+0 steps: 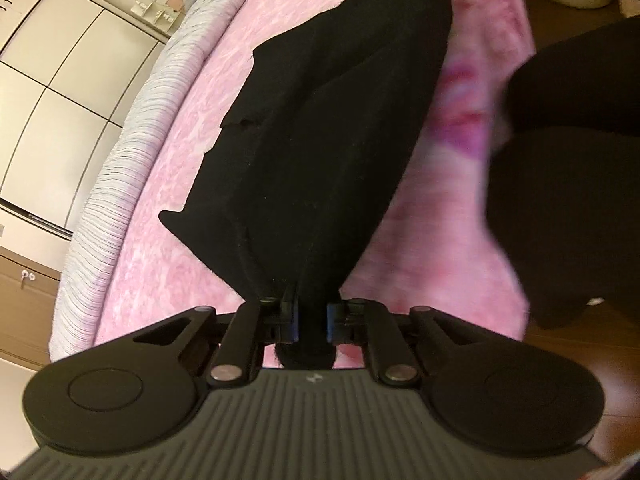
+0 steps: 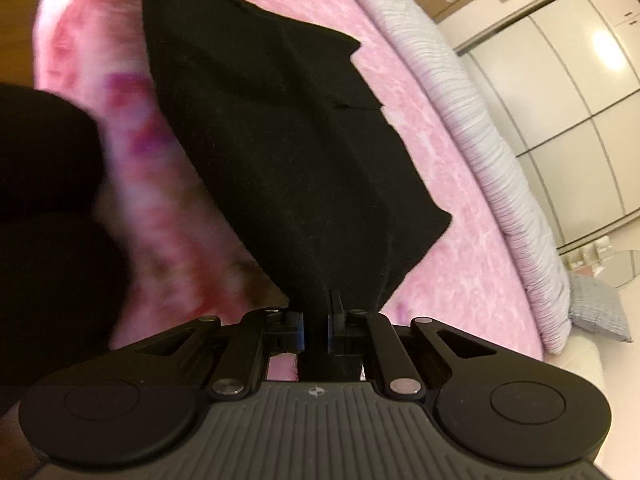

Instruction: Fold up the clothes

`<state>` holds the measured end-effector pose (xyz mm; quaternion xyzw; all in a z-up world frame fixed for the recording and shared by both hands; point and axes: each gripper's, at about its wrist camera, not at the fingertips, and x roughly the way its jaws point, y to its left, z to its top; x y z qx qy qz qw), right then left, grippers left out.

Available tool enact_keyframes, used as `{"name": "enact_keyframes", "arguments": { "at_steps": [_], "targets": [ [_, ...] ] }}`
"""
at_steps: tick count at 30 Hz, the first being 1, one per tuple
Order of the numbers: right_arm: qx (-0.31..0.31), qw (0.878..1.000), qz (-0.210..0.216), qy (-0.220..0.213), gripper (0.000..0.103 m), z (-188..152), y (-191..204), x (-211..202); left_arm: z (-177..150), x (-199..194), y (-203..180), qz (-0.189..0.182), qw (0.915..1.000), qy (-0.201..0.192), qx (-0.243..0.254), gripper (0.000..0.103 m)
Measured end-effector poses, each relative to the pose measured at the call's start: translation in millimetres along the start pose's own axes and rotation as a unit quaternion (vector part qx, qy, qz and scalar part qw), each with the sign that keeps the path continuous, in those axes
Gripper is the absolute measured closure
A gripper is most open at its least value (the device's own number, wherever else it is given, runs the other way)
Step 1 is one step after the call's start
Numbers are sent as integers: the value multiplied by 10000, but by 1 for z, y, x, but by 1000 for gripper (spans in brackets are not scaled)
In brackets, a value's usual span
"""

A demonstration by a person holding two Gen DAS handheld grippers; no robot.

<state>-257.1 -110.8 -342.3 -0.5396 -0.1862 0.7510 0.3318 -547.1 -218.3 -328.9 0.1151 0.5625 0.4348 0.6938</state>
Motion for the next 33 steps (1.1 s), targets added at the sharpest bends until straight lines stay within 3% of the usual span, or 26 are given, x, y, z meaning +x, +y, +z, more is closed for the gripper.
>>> {"name": "enact_keyframes", "arguments": {
  "at_steps": [5,10,17,23,25,28,30,33],
  "targets": [
    [-66,9990,447,31,95,-14,32,-65,-4,-64,-25,-361,9993,-54,-24,94],
    [45,9962,862,-95,95,-14,28,-118,11,-54,32,-532,9975,-188,-421,94],
    [660,9908,1007,-612,95,13,-62,-124,35,-31,120,-736,9912,-388,-1031,91],
    [1334,9802,1249,-763,87,37,-165,-50,53,-3,197,-873,9800,-537,-1703,87],
    [1741,9772,1028,-649,77,44,-198,-11,51,36,227,-801,9656,-516,-2420,82],
    [2589,9635,514,-449,62,47,-241,47,49,94,273,-684,9342,-478,-3470,77],
    [3262,9441,297,-363,58,43,-262,76,33,118,288,-705,9024,-477,-4224,79],
    [4242,9016,682,-494,50,21,-273,103,-3,139,287,-1148,8525,-372,-5085,78]
  ]
}}
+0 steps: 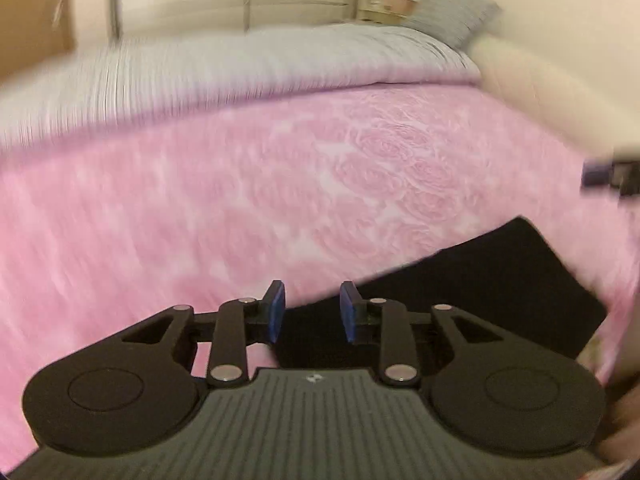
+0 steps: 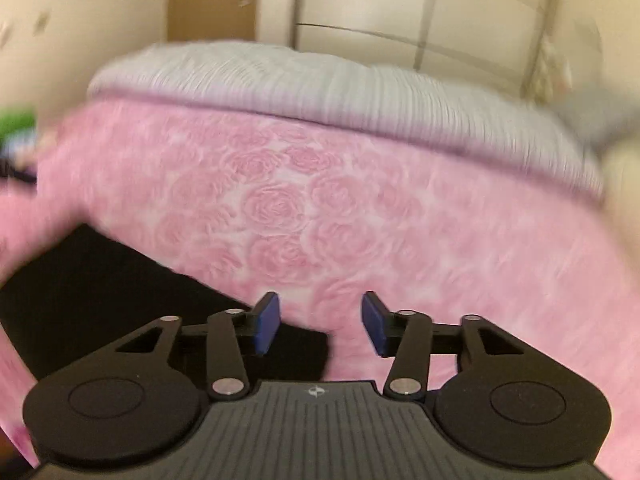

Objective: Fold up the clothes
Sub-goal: 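Fold the lifted garment over again and lay it on the bedspread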

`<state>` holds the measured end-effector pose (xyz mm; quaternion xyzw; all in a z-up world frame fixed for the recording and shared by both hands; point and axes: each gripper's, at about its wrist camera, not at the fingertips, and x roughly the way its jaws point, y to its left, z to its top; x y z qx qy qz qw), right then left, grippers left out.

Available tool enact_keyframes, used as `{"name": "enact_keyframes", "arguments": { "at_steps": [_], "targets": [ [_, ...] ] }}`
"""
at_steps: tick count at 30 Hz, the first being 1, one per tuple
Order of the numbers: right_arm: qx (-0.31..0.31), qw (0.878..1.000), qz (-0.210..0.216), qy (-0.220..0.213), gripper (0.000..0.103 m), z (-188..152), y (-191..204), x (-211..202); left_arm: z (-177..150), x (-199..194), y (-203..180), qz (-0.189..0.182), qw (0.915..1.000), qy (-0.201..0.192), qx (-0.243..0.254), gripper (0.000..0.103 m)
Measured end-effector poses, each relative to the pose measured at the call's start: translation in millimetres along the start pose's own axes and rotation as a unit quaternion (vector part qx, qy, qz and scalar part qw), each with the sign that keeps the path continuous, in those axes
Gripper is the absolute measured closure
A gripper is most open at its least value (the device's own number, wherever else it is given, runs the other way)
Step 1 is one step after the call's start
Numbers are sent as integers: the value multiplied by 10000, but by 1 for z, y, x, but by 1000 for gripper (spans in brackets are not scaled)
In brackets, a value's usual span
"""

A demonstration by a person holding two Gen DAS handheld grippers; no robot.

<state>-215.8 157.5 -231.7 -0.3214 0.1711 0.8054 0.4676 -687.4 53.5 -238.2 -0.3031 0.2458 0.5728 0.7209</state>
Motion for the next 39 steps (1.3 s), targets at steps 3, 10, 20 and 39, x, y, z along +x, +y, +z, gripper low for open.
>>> {"name": "enact_keyframes", "arguments": {
  "at_steps": [3,10,20,39],
  "targets": [
    [695,9966,310,327,49,-15,-20,30,-20,12,23,-237,9972,220,-669,78],
    [1878,9778,546,758,48,-67,-28,62,-54,33,48,-464,9857,438,-1558,65],
    [1852,9826,59,132,97,-82,-6,60,-56,63,29,-225,9916,70,-1274,97],
    [1204,9913,-440,-295,40,-100,115,-5,-104,5,-88,406,9981,-45,-470,84]
  ]
}}
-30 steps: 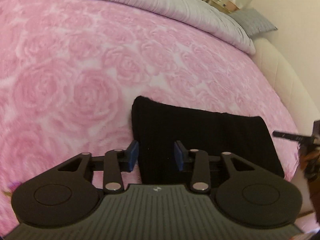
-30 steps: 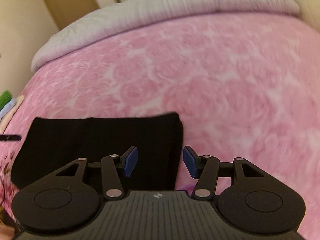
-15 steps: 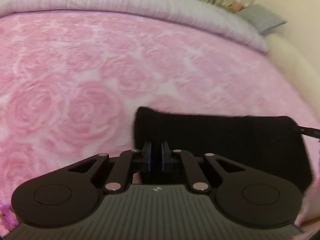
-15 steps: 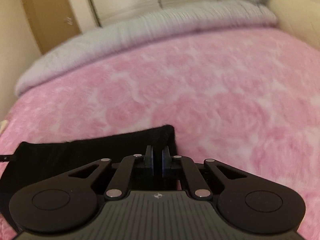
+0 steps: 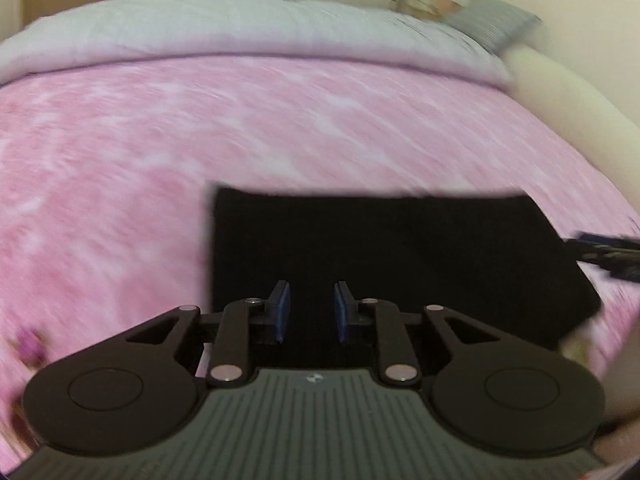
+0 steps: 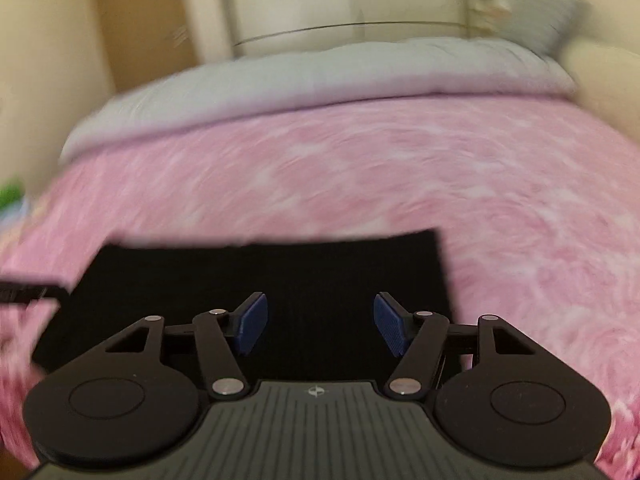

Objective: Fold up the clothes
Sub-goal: 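Fold the lifted garment over again and lay it on the bedspread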

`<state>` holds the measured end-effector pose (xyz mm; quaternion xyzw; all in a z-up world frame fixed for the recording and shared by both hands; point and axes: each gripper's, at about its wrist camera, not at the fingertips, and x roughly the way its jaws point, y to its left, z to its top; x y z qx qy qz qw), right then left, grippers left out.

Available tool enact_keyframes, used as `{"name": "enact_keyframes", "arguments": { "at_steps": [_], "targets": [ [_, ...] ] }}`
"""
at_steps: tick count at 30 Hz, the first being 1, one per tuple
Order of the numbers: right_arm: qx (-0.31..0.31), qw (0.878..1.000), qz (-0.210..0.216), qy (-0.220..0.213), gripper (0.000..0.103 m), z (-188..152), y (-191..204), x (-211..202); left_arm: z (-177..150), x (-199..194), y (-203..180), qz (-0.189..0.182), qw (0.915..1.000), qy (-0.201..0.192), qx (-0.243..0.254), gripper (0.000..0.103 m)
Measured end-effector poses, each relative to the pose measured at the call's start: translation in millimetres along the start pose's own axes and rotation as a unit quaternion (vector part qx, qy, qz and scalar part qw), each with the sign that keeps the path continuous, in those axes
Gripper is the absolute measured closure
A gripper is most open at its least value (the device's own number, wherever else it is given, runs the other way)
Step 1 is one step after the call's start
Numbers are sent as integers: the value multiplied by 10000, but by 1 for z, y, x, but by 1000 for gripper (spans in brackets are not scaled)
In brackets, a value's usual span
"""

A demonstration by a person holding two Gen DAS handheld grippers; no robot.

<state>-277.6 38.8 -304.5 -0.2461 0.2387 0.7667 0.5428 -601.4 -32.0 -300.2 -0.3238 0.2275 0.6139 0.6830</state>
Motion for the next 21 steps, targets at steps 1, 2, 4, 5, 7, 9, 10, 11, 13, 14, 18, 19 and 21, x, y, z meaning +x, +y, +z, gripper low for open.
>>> {"name": "enact_keyframes", "arguments": {
  "at_steps": [1,2,4,5,7,9,10,11,13,14,18,19,21],
  "targets": [
    [-210,9998,-18,43,38,-9,13,-1,-6,2,-4,-7,10000,17,-34,84],
    [-419,9991,-37,87,38,-18,25,-3,-13,3,-8,-14,10000,33,-69,83],
    [-837,9963,-73,173,37,-36,51,-6,-26,7,-16,-27,9999,67,-137,82],
    [-804,9963,-174,241,37,-42,46,-5,-32,8,-20,-34,9998,84,-172,81],
    [-708,9960,-387,378,37,-53,35,-2,-42,9,-23,-39,9996,103,-266,84],
    [-529,9964,-515,414,36,-63,17,-2,-45,5,-11,-21,9990,87,-428,96],
    [-387,9971,-486,432,33,-64,8,-6,-46,2,-4,0,9986,76,-515,100],
    [-245,9976,-453,454,33,-65,-1,-9,-47,-2,4,31,9981,61,-606,100],
    [39,9980,-388,497,36,-68,-18,-15,-50,-12,16,110,9962,40,-863,100],
    [181,9979,-355,519,36,-69,-27,-19,-51,-19,19,255,9955,23,-915,100],
    [208,9962,-730,437,37,-62,-15,-37,-54,-40,19,782,9930,-50,-886,94],
    [237,9958,-796,391,37,-60,-12,-42,-55,-42,19,765,9930,-60,-898,94],
    [268,9973,-562,396,38,-57,-6,-43,-58,-46,18,730,9930,-79,-921,93]
  ]
}}
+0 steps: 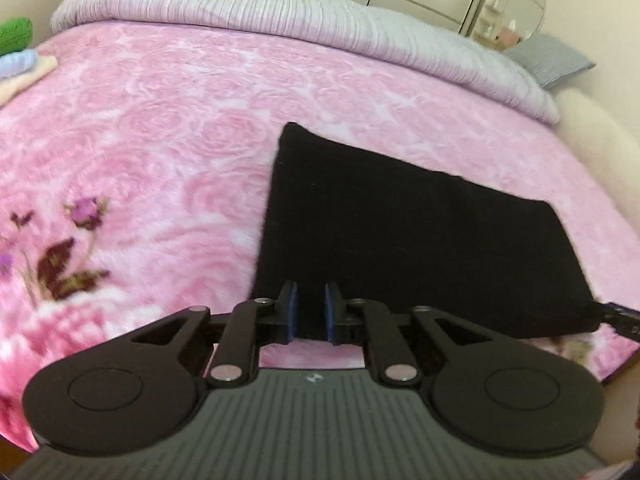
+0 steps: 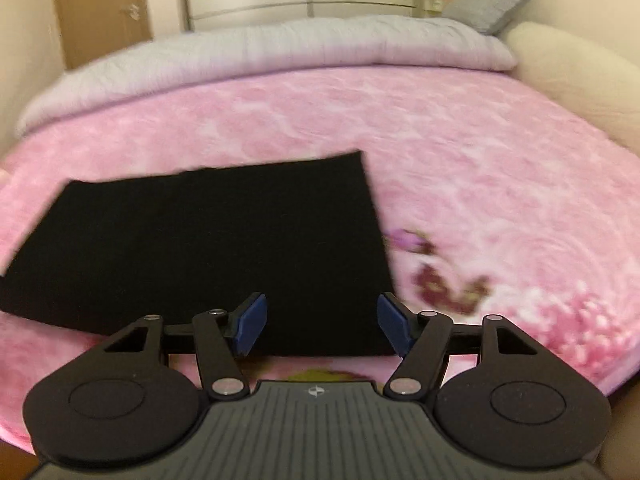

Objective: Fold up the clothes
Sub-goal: 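Fold the lifted garment over again and lay it on the bedspread, then open both grippers and pull back from the folded black garment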

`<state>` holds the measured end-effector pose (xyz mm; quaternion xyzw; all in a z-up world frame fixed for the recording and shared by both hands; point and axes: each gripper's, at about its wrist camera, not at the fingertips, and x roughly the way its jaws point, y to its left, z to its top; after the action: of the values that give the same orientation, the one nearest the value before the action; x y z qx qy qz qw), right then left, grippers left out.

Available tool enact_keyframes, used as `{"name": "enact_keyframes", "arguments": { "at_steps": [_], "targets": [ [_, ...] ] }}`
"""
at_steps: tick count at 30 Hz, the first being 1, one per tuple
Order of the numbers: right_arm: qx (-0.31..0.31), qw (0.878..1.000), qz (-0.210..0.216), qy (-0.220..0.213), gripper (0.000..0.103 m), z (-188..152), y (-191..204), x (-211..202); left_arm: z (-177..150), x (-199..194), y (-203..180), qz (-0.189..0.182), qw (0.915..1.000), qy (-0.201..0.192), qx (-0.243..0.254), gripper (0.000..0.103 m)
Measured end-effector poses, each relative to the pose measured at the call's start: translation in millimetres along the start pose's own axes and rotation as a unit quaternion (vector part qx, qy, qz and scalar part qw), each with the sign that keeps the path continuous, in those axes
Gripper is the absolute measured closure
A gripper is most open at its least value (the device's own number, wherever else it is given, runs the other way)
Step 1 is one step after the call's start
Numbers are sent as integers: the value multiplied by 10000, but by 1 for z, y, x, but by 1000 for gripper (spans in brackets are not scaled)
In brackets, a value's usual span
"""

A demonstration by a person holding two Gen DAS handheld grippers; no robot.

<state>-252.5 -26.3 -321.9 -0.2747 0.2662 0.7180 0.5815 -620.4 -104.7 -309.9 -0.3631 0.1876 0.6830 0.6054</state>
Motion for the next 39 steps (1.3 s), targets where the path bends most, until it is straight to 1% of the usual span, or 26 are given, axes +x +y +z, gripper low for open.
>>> {"name": "enact_keyframes", "arguments": {
  "at_steps": [1,2,6,9,12,14,17,20,23,25,26,27,28,29,30,31,33,34,36,38,39],
  "targets": [
    [9,9999,123,8,40,1,3,-1,-1,-2,0,-18,10000,-7,-13,93],
    [31,9999,115,63,41,1,6,2,-2,-1,-1,-12,10000,9,17,93],
    [332,9988,78,357,40,2,8,15,-4,12,-8,72,9996,128,253,90],
    [408,9982,54,442,39,4,9,19,-6,19,-6,46,9994,175,293,90],
    [437,9978,14,498,39,4,10,25,-8,25,-1,-9,9993,199,317,90],
    [444,9975,-16,541,39,2,10,31,-8,27,0,-30,9989,209,419,90],
    [449,9977,-22,515,36,-1,10,34,-5,29,0,-67,9980,263,576,90],
    [499,9976,-41,479,35,-1,11,35,1,23,-1,-92,9975,290,635,90],
    [650,9972,-91,369,36,1,11,26,7,8,-4,-154,9972,111,719,84],
    [720,9971,-107,213,36,1,12,17,9,5,-6,-181,9969,66,759,82],
    [734,9972,-105,121,36,0,12,13,9,8,-7,-173,9967,116,785,81],
    [737,9971,-111,121,36,-1,12,11,7,14,-8,-149,9963,225,814,80],
    [769,9967,-133,226,36,-4,11,14,5,20,-9,-125,9958,334,842,80],
    [802,9961,-156,338,36,-7,10,17,2,24,-10,-95,9956,363,862,80],
    [835,9953,-179,450,35,-10,9,20,1,25,-11,-58,9956,329,877,80],
    [952,9942,-154,473,35,-12,6,17,1,24,-13,-22,9956,320,878,79],
    [1195,9915,-96,507,35,-16,2,10,3,20,-15,49,9958,336,852,78],
    [1243,9912,-70,448,35,-16,1,3,3,17,-17,78,9956,341,865,77],
    [1209,9921,-44,321,34,-14,2,-14,2,8,-24,70,9951,292,943,68],
    [1137,9933,-38,219,29,-11,4,-31,-2,-5,-35,48,9948,233,993,64],
    [1097,9938,-39,177,28,-10,5,-38,-4,-13,-39,41,9947,196,1004,63]
  ]
}}
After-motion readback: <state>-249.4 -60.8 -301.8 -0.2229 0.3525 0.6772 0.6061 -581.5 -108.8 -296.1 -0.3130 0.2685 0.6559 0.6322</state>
